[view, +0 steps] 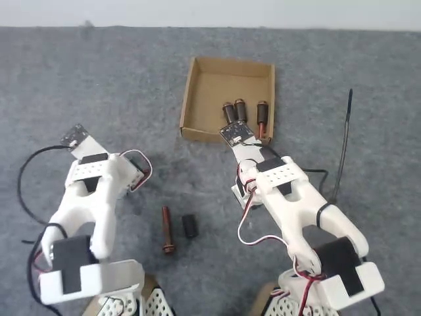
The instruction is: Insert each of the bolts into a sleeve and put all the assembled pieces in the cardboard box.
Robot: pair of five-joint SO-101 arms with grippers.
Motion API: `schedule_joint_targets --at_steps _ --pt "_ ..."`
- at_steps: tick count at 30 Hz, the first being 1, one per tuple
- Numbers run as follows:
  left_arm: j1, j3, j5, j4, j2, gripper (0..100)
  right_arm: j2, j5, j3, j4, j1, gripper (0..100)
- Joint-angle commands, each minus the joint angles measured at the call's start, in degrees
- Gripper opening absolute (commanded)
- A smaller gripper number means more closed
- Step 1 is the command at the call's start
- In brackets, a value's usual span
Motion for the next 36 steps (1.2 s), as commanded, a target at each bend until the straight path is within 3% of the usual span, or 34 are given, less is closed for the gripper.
schedule_joint_targets --at_steps 1,12,19,33,36 --pt "-2.7 -3.4 1.5 -1.4 1.4 15 0.1 0.8 -2.2 -0.6 0.8 0.6" --pt "-3.4 -4.9 1.5 -1.8 1.1 15 0.1 0.9 -2.1 -0.5 0.7 0.6" --pt "-5.5 -0.7 6.0 -1.8 -11.0 15 0.1 2.7 -2.1 -0.6 0.7 0.6" --pt "-5.9 9.7 17.2 -20.8 -15.6 15 0.1 2.7 -2.1 -0.6 0.7 0.6" --pt "-5.9 10.3 17.1 -20.9 -15.5 15 0.1 2.7 -2.1 -0.6 0.7 0.6"
